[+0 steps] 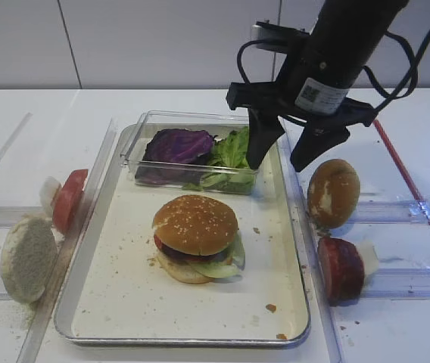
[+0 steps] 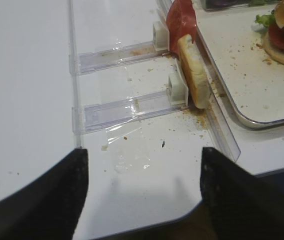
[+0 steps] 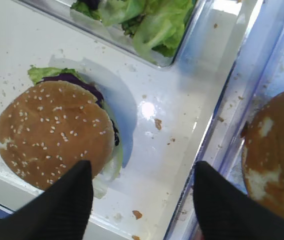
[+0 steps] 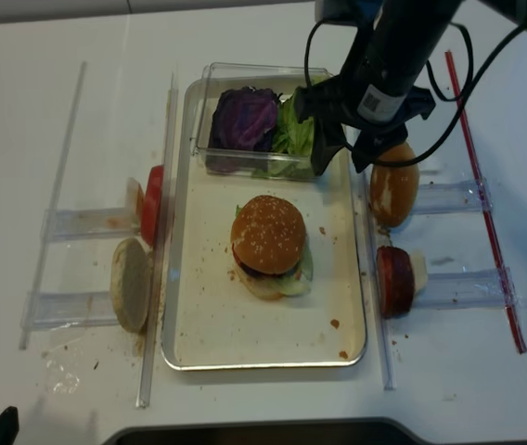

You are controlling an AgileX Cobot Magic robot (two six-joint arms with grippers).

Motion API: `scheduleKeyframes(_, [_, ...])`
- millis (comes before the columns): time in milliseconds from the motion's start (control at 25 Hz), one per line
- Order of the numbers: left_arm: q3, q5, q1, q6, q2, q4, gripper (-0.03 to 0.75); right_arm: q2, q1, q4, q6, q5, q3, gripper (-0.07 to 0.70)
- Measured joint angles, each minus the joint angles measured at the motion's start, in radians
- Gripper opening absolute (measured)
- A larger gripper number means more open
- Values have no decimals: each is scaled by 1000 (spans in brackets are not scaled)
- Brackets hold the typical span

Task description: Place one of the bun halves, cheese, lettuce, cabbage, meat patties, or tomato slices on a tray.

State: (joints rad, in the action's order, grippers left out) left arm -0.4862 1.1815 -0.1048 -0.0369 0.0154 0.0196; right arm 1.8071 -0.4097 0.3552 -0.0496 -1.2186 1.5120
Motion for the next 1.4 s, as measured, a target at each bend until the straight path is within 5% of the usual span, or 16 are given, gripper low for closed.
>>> scheduleKeyframes(760, [0, 0, 0, 0, 0, 0, 438, -86, -18, -267, -95, -14, 8, 447])
scheduleKeyframes(1400, [0, 0, 0, 0, 0, 0, 438, -176, 261, -276, -104, -18, -43, 447])
